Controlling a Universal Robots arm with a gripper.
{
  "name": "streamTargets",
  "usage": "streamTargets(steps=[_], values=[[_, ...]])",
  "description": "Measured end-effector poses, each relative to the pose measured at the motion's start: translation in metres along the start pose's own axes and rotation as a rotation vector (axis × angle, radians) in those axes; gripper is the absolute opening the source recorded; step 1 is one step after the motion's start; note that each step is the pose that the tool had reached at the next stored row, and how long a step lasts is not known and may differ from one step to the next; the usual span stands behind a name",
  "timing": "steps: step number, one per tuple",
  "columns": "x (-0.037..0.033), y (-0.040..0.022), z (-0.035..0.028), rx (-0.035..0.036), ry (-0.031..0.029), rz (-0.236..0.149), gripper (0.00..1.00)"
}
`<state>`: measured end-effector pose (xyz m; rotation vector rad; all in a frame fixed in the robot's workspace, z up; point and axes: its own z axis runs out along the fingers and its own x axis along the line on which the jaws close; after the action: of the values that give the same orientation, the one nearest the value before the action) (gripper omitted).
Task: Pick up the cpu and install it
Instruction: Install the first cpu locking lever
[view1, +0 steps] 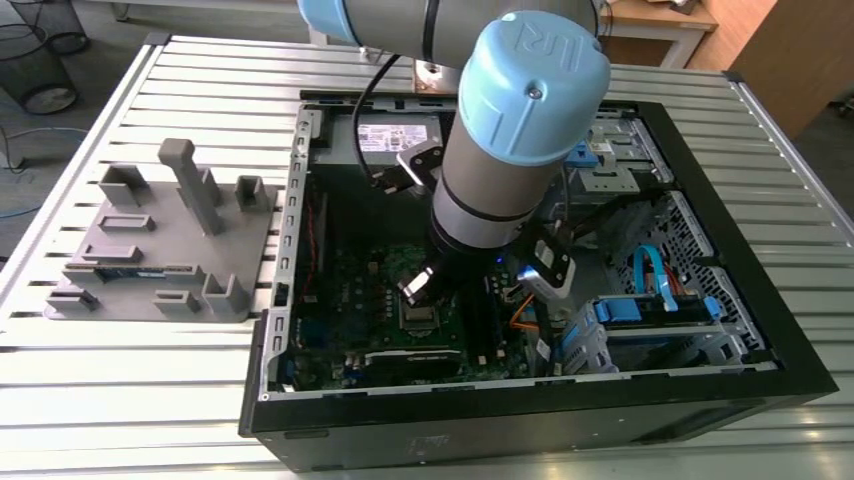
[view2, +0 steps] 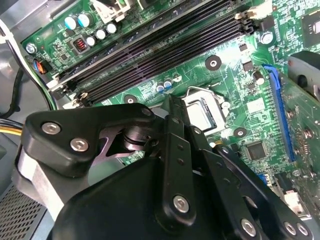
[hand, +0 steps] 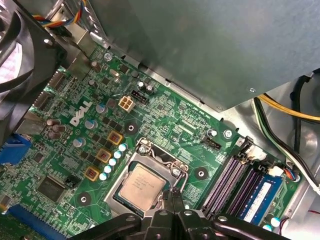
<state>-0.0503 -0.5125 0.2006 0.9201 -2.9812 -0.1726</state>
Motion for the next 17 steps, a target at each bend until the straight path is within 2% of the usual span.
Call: streamTargets(steps=[17], values=[[0.0038,-0.0058,0.0028,0.0004,-0.0006,0.0,0.11]])
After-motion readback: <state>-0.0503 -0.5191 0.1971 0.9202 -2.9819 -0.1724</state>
